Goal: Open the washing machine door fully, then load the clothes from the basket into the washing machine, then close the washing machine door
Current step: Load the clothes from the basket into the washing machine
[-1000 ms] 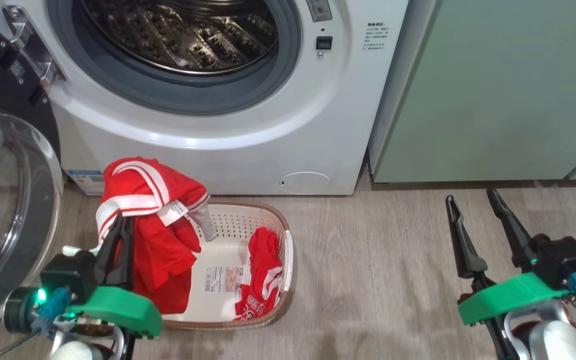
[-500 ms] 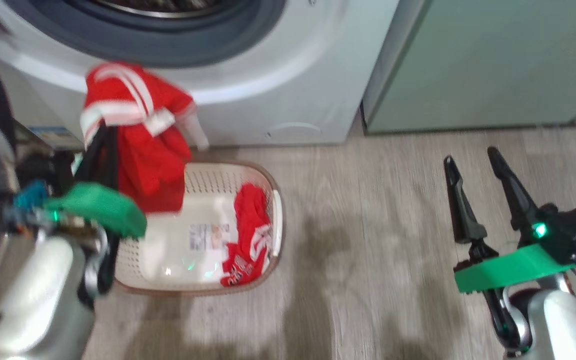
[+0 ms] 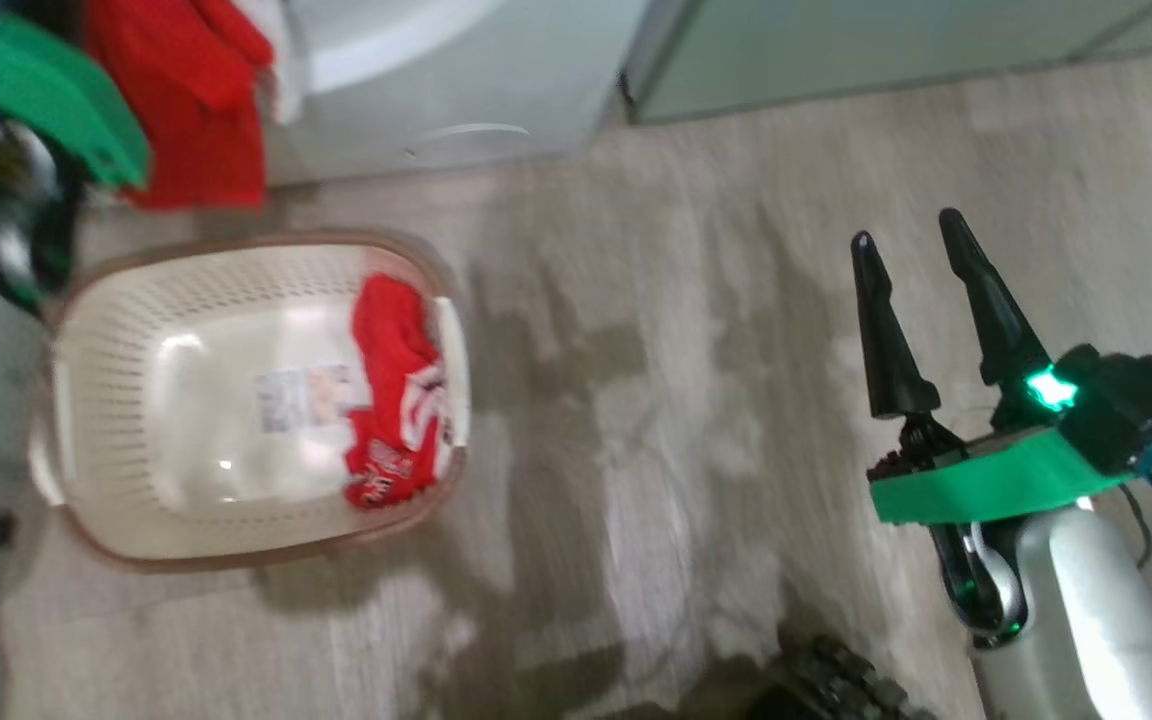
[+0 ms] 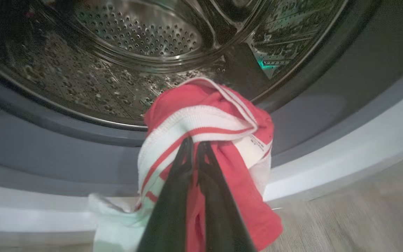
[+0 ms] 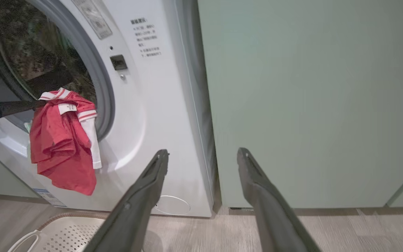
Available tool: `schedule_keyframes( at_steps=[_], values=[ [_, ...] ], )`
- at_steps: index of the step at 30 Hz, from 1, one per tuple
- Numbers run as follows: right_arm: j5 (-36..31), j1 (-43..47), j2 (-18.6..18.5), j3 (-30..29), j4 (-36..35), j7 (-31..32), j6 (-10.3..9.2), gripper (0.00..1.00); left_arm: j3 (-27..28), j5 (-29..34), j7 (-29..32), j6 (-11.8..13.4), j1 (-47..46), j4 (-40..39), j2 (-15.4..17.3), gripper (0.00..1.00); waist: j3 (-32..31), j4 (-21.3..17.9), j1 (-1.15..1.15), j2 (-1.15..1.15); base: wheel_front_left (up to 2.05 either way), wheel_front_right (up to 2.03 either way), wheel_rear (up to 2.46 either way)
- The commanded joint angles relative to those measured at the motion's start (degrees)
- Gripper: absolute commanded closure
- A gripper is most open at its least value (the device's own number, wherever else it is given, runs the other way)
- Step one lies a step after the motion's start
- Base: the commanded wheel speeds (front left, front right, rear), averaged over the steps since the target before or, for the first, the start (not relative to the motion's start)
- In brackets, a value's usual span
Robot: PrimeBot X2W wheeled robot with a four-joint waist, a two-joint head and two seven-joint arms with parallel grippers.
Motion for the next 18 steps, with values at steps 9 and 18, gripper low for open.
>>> schedule_keyframes(
  at_steps=[9, 18],
  values=[
    [3.4, -2.7, 0.0, 4.0, 0.5, -1.9, 0.0, 0.0, 2.3, -1.1, 12.1, -2.4, -15.8, 6.8, 8.1, 1.0, 8.0, -8.1, -0.01, 0.0, 0.0, 0.0, 0.0],
    [6.5, -3.7, 0.0, 5.6, -1.2, -2.0, 0.0, 0.0, 3.4, 0.2, 18.8, 1.4, -21.6, 4.4, 13.8, 1.0, 12.1, -12.2, -0.01, 0.0, 0.0, 0.0, 0.0]
  ],
)
